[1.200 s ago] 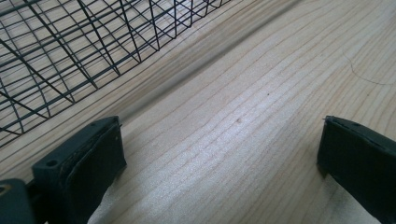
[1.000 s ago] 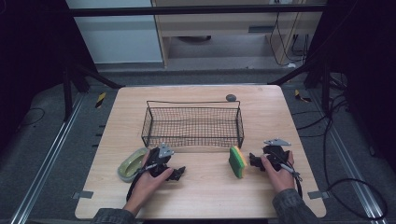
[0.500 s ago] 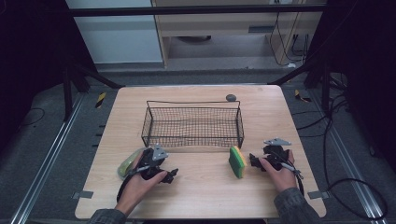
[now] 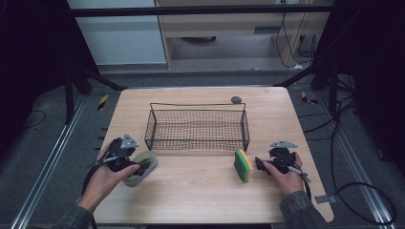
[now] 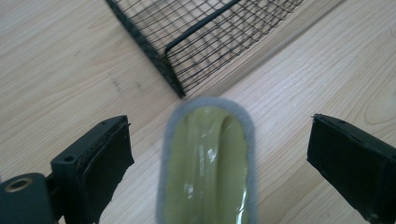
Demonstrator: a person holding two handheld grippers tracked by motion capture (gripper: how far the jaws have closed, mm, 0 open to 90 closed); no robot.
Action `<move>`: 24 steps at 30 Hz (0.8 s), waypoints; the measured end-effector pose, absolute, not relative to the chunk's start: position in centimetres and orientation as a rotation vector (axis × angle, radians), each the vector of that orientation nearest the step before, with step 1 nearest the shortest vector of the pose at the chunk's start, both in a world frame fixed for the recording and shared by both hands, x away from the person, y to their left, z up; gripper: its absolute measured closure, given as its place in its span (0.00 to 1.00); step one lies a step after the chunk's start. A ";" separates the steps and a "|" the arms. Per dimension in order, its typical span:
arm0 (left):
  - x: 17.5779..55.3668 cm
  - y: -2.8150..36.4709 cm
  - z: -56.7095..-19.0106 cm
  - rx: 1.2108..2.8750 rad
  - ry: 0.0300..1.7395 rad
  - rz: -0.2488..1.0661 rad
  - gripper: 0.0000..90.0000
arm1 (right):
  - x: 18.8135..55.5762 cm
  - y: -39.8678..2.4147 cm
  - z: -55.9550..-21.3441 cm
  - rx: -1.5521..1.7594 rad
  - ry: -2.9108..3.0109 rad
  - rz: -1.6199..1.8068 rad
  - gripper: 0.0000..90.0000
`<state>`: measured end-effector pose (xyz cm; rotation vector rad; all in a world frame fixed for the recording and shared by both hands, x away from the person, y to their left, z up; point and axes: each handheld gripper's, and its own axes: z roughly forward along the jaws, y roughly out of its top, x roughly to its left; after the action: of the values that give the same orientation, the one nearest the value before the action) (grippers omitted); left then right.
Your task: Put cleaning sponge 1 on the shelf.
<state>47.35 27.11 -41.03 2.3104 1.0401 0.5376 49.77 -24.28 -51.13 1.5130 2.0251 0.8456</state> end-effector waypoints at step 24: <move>48.7 28.3 -42.4 2.522 1.071 0.348 0.42 | 49.7 -24.5 -51.0 1.497 2.048 0.857 0.04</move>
<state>48.65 28.26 -42.43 2.5216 1.0707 0.3484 49.65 -24.48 -51.03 1.4974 2.0481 0.8568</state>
